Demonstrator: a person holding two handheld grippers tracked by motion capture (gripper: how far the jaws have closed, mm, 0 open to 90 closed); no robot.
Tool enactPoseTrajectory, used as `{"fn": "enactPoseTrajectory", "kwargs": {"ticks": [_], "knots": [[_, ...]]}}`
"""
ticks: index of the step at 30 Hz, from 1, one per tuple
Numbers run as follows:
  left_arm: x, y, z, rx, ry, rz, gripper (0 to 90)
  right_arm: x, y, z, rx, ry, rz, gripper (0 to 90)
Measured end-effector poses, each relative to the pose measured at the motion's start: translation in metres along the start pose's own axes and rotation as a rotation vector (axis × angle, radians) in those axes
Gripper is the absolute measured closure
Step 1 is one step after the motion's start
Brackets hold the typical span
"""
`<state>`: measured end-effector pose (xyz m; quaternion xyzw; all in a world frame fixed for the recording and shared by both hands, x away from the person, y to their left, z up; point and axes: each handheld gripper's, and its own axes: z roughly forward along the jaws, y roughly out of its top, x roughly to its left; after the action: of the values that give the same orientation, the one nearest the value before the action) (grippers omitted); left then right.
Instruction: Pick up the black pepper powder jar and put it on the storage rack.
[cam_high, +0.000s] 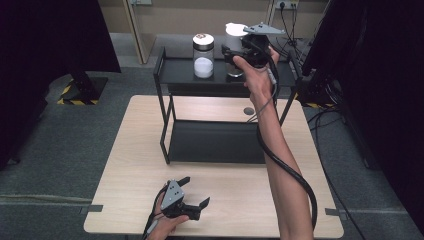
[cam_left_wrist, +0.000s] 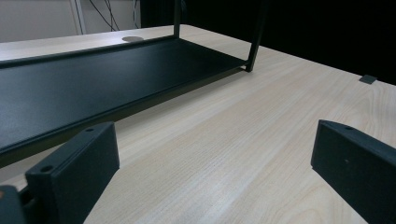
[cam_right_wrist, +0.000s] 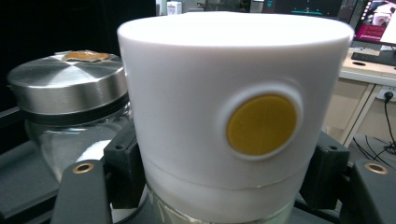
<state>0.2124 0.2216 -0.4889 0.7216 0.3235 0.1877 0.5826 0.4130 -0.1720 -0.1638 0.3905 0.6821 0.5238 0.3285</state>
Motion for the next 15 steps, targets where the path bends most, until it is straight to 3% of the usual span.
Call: {"fn": "enactPoseTrajectory", "kwargs": {"ticks": [15], "knots": [[-0.0011,-0.0001,0.0003,0.002,-0.003,0.006,0.3,-0.0026,-0.0031,0.003,0.008,-0.002,0.025,30.4]]}}
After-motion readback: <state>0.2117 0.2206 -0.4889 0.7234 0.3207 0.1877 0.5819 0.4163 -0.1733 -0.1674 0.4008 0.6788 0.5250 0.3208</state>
